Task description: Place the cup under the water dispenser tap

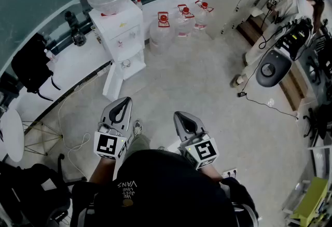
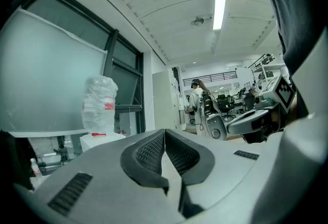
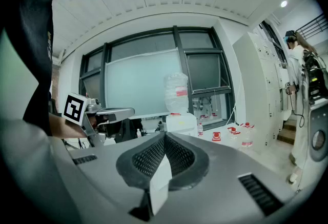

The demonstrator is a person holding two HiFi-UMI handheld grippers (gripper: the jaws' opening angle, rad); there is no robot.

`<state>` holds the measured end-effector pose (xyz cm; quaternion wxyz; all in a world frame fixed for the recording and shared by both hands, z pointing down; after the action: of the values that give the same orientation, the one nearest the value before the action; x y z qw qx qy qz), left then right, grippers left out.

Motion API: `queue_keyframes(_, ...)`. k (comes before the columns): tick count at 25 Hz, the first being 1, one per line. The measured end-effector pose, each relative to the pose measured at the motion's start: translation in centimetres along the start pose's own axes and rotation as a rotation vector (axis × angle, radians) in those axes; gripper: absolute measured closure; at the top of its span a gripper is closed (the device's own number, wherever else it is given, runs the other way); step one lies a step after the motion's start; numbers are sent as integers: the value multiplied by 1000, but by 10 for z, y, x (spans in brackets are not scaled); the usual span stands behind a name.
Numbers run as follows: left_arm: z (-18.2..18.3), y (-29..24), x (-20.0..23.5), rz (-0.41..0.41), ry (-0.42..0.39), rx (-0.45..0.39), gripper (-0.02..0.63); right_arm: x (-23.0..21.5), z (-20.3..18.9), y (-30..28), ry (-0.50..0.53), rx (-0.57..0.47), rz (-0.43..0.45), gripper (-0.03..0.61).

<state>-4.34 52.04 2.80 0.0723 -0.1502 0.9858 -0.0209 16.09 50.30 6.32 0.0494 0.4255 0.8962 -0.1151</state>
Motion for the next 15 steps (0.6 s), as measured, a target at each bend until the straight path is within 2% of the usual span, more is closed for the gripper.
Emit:
queue_keyframes(4, -3, 24, -27, -8, -5, 6, 594, 11, -6, 30, -25, 6, -15, 535)
queue_keyframes(8, -3, 32, -41, -7, 7, 1, 592, 14, -8, 43, -48, -38, -8, 532)
queue_keyframes(15, -15, 16, -23, -32, 22, 21, 592, 7, -4, 22, -49, -53, -30, 532)
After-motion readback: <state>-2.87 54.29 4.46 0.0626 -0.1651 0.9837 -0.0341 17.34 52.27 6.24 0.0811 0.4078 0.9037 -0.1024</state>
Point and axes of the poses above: the fingertips, and each gripper's own axes: y backward along the fingers, x to its left, z out of its top, the point moved 5 cm from there along y, backward along the fingers, and after that the axes turned 3 degrees about -y, right-handed, at the moved point
